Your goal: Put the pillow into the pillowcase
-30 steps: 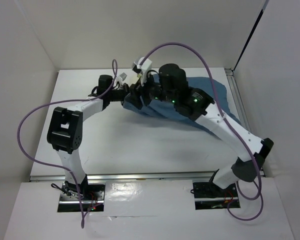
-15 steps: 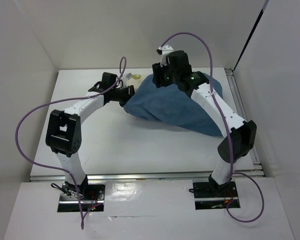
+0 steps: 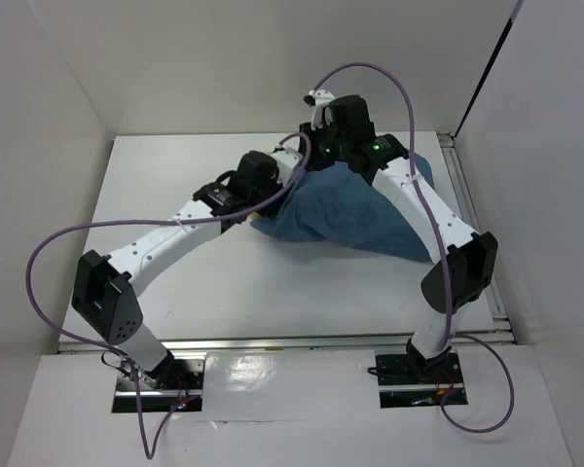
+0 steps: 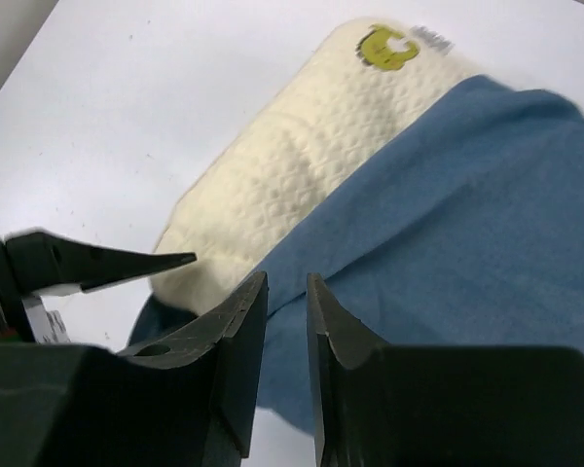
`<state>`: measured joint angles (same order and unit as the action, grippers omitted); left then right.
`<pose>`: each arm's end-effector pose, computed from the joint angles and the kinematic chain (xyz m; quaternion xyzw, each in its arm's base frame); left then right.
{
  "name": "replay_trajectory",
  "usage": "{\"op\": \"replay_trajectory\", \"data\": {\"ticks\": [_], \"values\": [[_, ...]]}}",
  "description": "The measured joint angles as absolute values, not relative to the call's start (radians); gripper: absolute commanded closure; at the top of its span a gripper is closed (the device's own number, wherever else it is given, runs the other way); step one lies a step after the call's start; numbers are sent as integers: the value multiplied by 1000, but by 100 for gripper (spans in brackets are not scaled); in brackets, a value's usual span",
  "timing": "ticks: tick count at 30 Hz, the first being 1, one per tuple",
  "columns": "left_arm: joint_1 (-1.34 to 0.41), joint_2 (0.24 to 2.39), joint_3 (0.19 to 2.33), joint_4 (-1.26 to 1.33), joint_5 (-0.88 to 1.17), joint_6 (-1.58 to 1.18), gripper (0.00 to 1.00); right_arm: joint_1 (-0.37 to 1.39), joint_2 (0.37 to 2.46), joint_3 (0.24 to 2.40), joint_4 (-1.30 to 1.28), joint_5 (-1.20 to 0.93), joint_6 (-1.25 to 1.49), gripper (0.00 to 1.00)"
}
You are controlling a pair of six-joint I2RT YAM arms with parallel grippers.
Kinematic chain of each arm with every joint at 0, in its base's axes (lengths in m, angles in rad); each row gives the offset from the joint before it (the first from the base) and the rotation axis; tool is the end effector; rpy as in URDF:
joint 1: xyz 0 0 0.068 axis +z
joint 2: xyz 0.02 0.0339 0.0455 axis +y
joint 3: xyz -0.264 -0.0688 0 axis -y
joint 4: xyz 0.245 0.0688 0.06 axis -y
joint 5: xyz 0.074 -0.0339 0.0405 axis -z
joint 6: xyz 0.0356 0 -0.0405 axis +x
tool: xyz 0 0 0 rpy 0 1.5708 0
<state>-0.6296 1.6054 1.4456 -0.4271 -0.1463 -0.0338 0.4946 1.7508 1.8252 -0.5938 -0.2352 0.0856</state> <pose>0.3033 -0.2146 0.3371 0.2250 0.8505 -0.0925 0.4664 0.3494 0.1978 0.3974 -0.2321 0.8291 0.2398 0.4485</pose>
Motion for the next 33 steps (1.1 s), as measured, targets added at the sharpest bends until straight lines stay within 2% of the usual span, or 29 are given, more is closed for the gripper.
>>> {"op": "replay_trajectory", "data": {"ticks": [4, 7, 12, 16, 18, 19, 22, 30, 33], "values": [[-711, 1600, 1361, -329, -412, 82, 43, 494, 1753, 1826, -600, -251, 81, 70], [-701, 1608, 1348, -334, -462, 95, 43, 488, 1758, 1825, -605, -259, 85, 71], [-586, 1590, 1392, -396, -287, -10, 42, 488, 1758, 1824, -606, -276, 86, 73], [-534, 1455, 1317, -365, -152, -86, 40, 488, 1757, 1813, -606, -293, 89, 77], [-535, 1409, 1316, -354, -109, -111, 40, 488, 1757, 1804, -609, -313, 90, 82], [-535, 1407, 1332, -347, -95, -121, 40, 488, 1758, 1797, -609, -323, 93, 90], [-503, 1483, 1443, -360, -33, -167, 41, 488, 1766, 1790, -609, -358, 105, 99], [-271, 1763, 1662, -407, 184, -308, 43, 486, 1894, 1790, -607, -435, 116, 100], [-232, 1866, 1765, -421, 247, -345, 43, 483, 1945, 1789, -607, -443, 114, 100]]}}
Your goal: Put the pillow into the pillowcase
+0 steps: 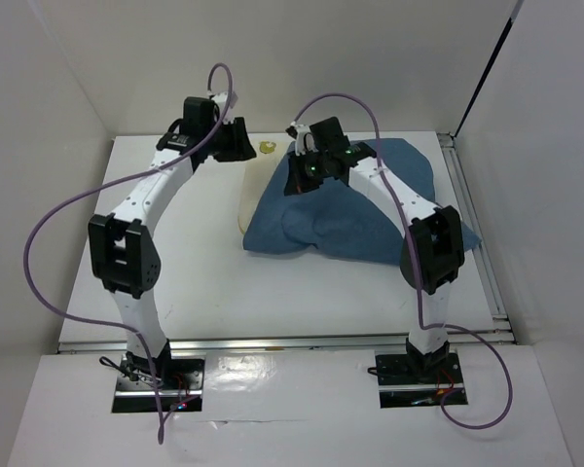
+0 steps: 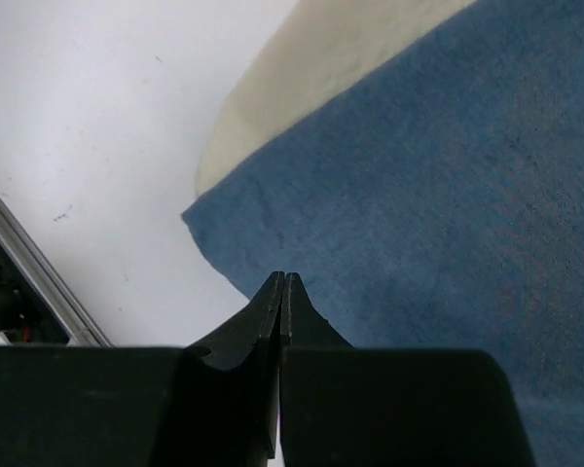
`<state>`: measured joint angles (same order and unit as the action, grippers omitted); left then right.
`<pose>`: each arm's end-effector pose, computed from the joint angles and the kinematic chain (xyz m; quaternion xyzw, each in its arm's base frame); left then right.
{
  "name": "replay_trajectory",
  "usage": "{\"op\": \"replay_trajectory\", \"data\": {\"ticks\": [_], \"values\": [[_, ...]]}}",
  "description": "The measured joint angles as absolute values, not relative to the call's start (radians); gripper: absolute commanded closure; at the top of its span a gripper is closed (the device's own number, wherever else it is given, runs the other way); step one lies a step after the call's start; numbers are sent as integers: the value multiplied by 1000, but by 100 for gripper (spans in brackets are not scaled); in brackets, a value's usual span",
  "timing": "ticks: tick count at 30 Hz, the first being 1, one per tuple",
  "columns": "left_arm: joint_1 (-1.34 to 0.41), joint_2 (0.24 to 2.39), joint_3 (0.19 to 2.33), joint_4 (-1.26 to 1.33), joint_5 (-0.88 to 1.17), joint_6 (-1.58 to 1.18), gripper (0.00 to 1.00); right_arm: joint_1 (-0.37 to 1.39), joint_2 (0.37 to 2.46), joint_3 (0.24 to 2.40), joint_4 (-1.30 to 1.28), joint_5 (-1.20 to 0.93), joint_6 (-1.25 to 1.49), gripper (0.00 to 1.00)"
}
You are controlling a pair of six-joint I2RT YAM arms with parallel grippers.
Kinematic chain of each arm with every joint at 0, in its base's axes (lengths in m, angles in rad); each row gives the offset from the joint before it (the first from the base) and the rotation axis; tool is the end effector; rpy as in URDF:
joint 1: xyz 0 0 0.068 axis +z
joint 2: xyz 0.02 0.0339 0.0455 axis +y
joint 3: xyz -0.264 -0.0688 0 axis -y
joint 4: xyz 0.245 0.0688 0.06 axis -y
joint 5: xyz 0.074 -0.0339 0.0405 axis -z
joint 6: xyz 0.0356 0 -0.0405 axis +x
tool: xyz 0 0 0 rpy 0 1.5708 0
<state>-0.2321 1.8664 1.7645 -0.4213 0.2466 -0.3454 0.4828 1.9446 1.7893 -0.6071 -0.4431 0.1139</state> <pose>0.4269 -0.1098 0.3466 0.0128 0.8615 -0.2434 0.4455 0.3866 0.2199 0.3073 -0.2495 0.8659 0.3059 0.3073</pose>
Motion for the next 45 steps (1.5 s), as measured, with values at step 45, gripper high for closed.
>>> {"op": "replay_trajectory", "data": {"ticks": [45], "values": [[-132, 2333, 1895, -336, 643, -340, 16, 381, 1824, 1370, -772, -415, -127, 100]]}}
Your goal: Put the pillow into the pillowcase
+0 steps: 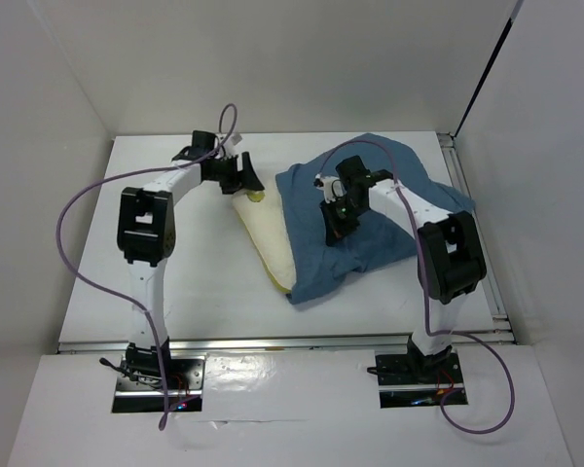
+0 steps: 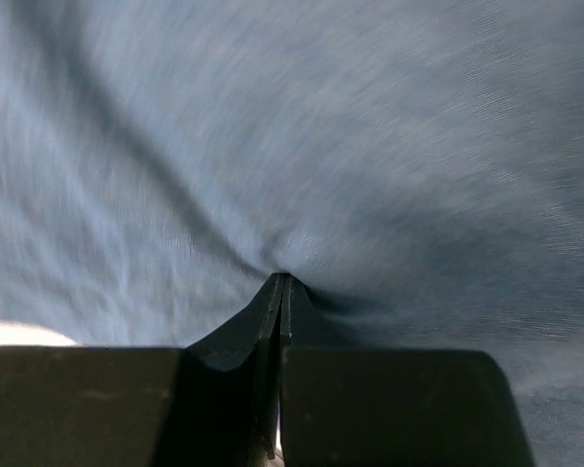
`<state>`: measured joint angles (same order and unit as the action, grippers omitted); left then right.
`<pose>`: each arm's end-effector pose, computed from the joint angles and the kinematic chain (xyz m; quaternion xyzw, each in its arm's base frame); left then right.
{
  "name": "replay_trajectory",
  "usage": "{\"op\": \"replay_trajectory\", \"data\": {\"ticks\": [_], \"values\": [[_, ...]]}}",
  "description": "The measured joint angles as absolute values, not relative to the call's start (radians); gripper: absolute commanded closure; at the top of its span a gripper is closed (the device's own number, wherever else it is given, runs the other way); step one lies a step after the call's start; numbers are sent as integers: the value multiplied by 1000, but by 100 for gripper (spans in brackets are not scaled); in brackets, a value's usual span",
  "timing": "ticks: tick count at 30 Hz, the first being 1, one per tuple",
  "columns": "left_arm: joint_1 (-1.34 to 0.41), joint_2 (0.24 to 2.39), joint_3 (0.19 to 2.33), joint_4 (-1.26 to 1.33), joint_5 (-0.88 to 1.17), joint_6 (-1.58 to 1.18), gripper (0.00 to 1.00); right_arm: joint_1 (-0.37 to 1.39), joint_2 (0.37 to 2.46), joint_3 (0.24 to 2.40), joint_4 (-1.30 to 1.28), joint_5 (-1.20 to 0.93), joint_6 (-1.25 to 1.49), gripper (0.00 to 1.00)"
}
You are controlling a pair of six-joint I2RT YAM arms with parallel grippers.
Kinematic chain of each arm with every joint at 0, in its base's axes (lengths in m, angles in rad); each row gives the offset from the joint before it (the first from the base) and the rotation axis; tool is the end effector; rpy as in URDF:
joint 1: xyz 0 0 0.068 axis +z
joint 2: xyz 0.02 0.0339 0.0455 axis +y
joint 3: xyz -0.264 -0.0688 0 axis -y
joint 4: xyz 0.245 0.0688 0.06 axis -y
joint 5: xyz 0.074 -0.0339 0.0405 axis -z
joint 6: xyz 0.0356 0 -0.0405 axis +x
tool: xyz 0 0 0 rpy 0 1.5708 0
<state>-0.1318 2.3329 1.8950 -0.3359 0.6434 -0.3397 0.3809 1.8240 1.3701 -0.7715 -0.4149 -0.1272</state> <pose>0.5156 -0.0899 0.1833 0.0313 0.8824 -0.3693 0.2899 0.3370 0.1504 0.2153 -0.2765 0.9242 0.2225 0.1411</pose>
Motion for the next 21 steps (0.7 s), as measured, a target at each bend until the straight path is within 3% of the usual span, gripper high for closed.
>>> {"op": "replay_trajectory", "data": {"ticks": [2, 10, 15, 21], "values": [[-104, 2239, 1754, -345, 658, -336, 0, 379, 1831, 1377, -783, -407, -129, 100], [6, 1986, 1593, -395, 728, -316, 0, 373, 1860, 1413, -790, -404, -129, 100], [10, 1954, 1573, -450, 783, -312, 0, 373, 1875, 1437, -790, -407, -128, 100], [8, 1795, 1397, -477, 718, -321, 0, 378, 1898, 1488, -781, -426, -121, 100]]}}
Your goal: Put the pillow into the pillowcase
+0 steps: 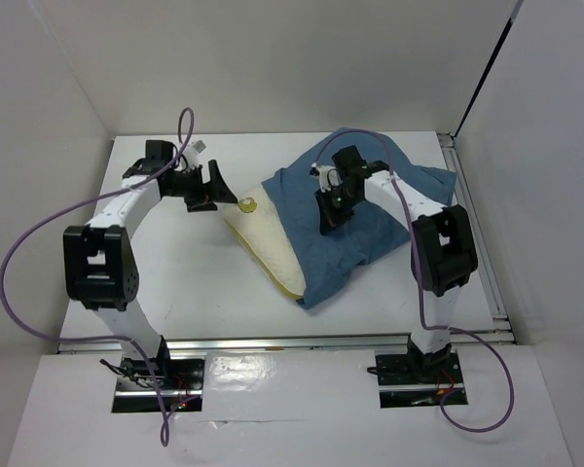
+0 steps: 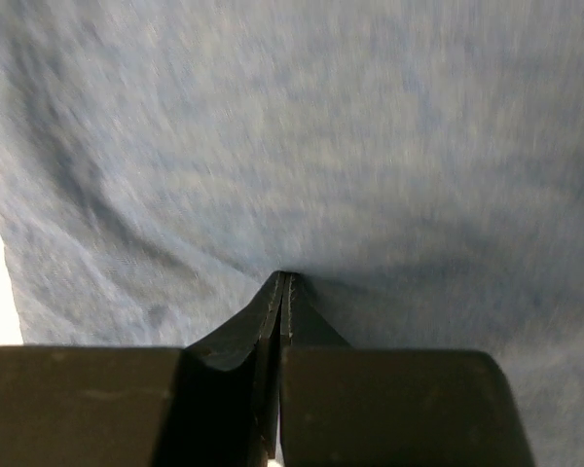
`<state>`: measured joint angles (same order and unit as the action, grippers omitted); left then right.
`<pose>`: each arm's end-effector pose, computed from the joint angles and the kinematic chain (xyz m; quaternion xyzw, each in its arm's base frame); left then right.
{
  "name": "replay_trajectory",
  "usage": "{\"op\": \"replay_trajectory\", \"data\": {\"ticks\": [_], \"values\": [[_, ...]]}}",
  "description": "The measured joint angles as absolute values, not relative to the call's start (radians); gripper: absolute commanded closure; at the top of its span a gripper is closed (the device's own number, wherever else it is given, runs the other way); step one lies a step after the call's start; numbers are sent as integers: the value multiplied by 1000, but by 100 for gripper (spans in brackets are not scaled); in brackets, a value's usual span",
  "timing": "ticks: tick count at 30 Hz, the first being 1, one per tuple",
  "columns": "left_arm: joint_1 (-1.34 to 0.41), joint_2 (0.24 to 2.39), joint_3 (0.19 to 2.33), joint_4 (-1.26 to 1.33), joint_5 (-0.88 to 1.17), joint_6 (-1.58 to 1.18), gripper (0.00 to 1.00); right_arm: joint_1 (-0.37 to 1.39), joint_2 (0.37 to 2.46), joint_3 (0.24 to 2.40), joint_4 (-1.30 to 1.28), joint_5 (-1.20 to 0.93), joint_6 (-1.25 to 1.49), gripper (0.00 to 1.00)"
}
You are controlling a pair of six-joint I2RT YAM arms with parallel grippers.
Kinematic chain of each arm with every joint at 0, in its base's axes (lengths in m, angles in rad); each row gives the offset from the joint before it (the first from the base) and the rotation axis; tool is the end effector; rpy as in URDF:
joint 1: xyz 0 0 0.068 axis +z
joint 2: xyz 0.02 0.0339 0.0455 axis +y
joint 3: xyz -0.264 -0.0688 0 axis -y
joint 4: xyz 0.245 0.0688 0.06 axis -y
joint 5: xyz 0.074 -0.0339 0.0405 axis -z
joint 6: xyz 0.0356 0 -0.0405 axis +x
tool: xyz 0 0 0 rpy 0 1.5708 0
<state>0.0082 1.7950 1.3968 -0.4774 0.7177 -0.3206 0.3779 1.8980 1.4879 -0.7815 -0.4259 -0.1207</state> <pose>0.3925 -0.0202 0.2538 -0.0261 0.8880 -0.3758 0.2637 0.3597 0.1586 0.2220 -0.2754 0.9204 0.2295 0.1561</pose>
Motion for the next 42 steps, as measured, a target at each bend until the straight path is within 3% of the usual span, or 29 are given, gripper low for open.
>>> {"op": "replay_trajectory", "data": {"ticks": [7, 11, 21, 31, 42], "values": [[1, 1514, 1233, -451, 603, -381, 0, 429, 1974, 1581, -773, -440, -117, 100], [-15, 1457, 1151, -443, 579, -429, 0, 461, 2052, 1678, -775, -455, -115, 100], [-47, 1450, 1005, -381, 558, -578, 0, 480, 2190, 1880, -770, -470, -109, 100], [65, 1565, 1054, -209, 533, -625, 0, 480, 2139, 1771, -740, -468, -110, 100], [68, 1753, 1071, -98, 616, -695, 0, 480, 2123, 1757, -736, -466, -109, 100]]}}
